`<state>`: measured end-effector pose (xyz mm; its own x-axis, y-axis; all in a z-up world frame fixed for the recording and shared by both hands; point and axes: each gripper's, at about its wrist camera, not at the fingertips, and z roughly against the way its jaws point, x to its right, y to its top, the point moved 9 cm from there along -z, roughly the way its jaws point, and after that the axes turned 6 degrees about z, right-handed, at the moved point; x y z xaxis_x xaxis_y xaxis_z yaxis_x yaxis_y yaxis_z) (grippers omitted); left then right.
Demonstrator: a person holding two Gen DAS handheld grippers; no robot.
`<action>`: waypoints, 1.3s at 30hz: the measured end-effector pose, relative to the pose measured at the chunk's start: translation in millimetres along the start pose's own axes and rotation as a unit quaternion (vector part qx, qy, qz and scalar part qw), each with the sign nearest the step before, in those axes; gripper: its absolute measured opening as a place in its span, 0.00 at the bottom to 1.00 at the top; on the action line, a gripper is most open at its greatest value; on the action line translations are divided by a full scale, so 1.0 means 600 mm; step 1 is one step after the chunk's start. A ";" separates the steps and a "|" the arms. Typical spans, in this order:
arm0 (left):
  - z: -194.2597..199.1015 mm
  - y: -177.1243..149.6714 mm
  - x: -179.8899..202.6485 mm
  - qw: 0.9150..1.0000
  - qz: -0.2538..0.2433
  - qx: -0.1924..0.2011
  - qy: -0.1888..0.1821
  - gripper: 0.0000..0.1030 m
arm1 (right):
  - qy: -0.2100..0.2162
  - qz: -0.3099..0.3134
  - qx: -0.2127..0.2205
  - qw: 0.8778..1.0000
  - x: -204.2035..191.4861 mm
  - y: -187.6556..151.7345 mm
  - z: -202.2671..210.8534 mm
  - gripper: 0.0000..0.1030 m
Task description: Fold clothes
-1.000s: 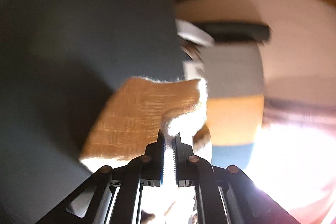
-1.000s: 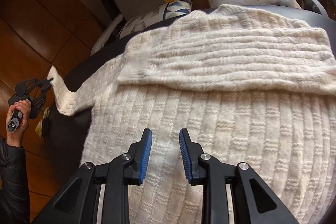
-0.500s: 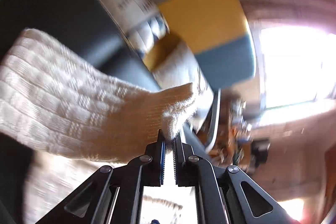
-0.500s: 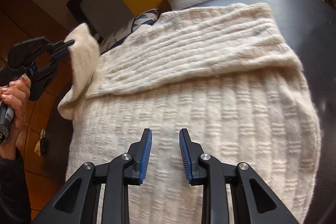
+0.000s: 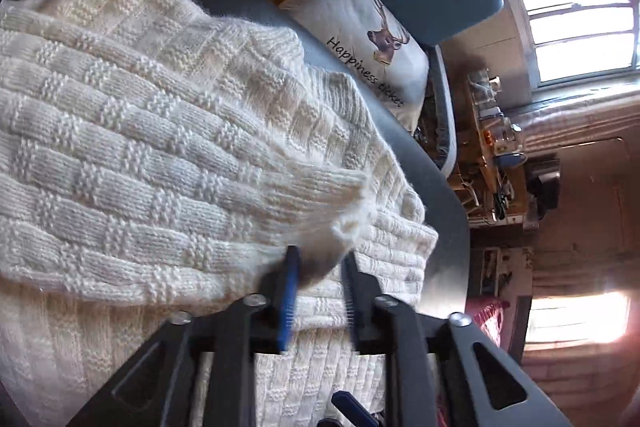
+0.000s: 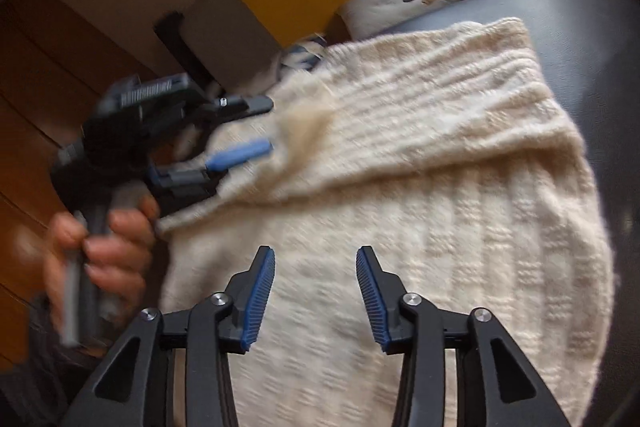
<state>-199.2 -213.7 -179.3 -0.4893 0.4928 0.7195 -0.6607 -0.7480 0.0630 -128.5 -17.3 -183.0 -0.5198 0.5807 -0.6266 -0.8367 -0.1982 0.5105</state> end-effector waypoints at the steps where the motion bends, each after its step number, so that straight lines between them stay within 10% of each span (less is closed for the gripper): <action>1: 0.009 0.000 0.004 1.000 -0.005 -0.001 -0.009 0.43 | 0.021 -0.019 0.007 1.000 -0.002 0.012 -0.005 0.46; 10: 0.153 0.004 -0.054 0.998 -0.018 0.047 -0.048 0.48 | 0.077 -0.192 0.033 0.978 0.048 0.088 -0.083 0.42; 22: 0.248 0.014 -0.271 0.975 0.165 0.094 -0.118 0.48 | 0.058 -0.250 0.038 0.966 0.050 0.101 -0.173 0.40; 25: 0.253 0.025 -0.291 0.966 0.194 0.101 -0.134 0.48 | -0.006 -0.193 0.012 0.981 0.037 0.103 -0.179 0.06; 39: 0.233 0.052 -0.316 0.904 0.334 0.108 -0.246 0.49 | -0.051 0.082 -0.006 0.995 -0.189 0.242 -0.141 0.06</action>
<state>-47.1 -392.6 -217.1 -0.3908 -0.3177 0.8639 -0.1595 -0.9010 -0.4035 -205.3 -179.1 -87.7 -0.6305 0.6163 -0.4719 -0.7438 -0.3058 0.5944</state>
